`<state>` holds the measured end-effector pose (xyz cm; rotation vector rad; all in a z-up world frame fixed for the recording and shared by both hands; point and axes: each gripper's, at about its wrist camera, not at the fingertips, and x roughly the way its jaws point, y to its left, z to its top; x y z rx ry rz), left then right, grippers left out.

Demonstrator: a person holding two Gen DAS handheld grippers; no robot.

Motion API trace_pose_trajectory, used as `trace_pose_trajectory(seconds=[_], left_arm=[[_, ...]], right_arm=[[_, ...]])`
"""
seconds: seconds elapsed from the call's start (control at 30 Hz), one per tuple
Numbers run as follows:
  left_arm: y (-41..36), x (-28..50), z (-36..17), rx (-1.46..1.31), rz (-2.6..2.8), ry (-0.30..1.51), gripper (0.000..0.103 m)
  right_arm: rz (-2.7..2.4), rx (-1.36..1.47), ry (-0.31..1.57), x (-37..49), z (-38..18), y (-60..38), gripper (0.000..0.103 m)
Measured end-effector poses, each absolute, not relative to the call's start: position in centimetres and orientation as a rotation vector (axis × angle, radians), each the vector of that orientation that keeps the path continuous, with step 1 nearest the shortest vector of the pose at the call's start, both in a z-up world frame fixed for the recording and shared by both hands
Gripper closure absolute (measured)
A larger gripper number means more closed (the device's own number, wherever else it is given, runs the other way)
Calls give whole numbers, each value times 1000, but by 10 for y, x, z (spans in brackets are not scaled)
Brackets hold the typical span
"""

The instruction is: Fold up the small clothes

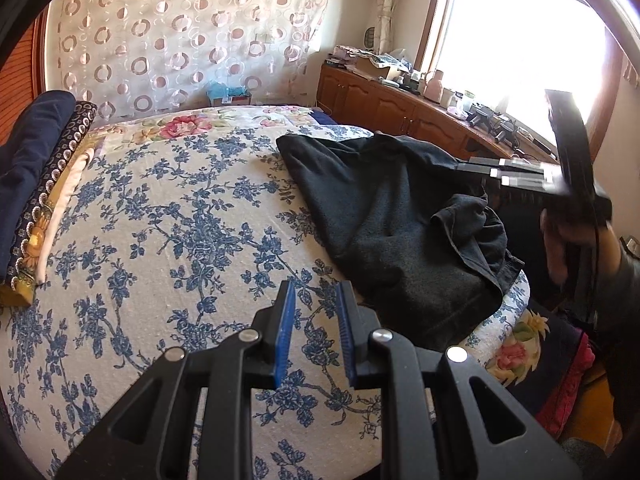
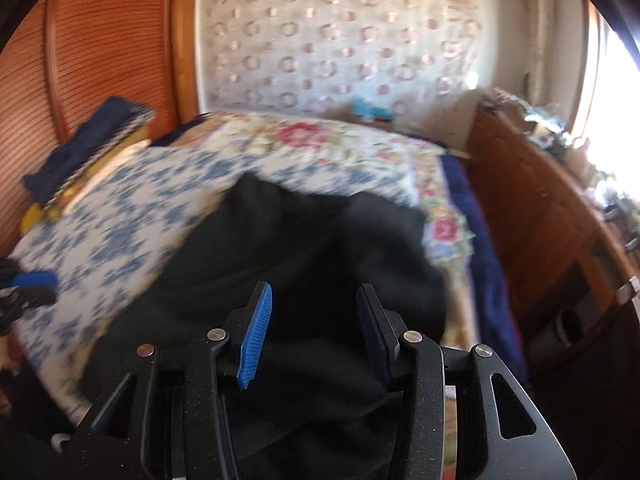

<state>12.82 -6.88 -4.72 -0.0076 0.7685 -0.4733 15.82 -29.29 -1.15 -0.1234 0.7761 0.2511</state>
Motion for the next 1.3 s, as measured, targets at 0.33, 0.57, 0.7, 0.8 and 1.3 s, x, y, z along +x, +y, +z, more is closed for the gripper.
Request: trace_pose_trajectory(seconds=[0.33, 0.57, 0.7, 0.8, 1.3], left_arm=[[-74, 125, -49, 4, -477, 768, 85], [-80, 123, -57, 17, -487, 790, 85], [-83, 123, -59, 18, -493, 799, 85], [-88, 122, -62, 23, -501, 803, 85], [-111, 119, -62, 30, -567, 817, 85]], right_arm=[[259, -126, 843, 148, -53, -257, 57], [206, -160, 882, 143, -72, -267, 74], [231, -103, 854, 127, -68, -284, 100], [197, -28, 775, 102, -49, -302, 101], [-91, 71, 771, 18, -43, -377, 98]])
